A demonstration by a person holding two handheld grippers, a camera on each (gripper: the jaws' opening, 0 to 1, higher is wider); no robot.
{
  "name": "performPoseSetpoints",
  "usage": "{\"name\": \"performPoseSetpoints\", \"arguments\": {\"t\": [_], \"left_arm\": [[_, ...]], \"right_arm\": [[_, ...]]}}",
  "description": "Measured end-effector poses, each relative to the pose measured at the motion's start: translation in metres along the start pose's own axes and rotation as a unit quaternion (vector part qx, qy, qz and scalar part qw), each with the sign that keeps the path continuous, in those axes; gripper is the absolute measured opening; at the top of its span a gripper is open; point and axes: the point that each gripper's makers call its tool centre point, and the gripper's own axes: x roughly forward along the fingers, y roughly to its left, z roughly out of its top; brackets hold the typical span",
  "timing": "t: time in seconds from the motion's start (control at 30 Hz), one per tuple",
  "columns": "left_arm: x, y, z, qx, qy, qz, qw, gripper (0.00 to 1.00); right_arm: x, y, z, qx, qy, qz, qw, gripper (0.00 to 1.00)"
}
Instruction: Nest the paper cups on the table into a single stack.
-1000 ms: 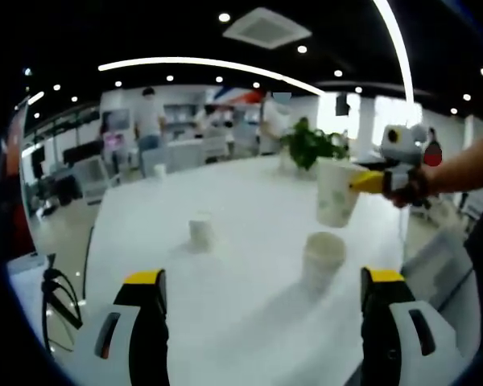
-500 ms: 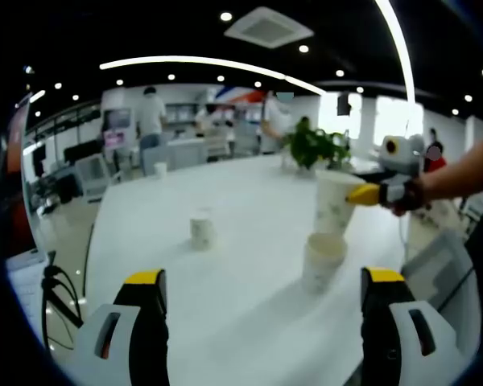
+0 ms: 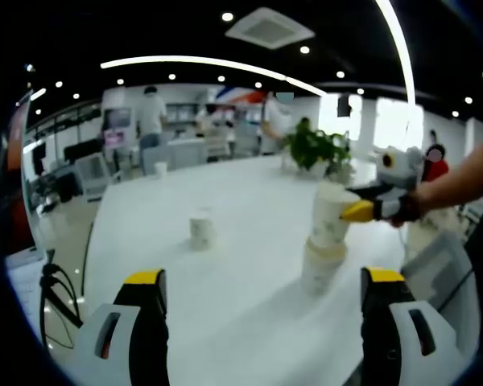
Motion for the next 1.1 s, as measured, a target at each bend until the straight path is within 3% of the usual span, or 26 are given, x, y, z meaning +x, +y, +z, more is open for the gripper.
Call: {"name": "performPoseSetpoints", "arguments": {"t": [0.33, 1.1], "left_arm": [[0.001, 0.0, -0.003, -0.003, 0.003, -0.001, 1.0, 0.98], [0.003, 0.002, -0.001, -0.002, 0.003, -0.006, 1.0, 0.98]], "right_arm": [[0.003, 0.002, -0.021, -0.014, 0.023, -0.005, 0.9996, 0.38], [0.011, 0.002, -0.042, -0.024, 0.055, -0.012, 0.9981, 0.4]]}}
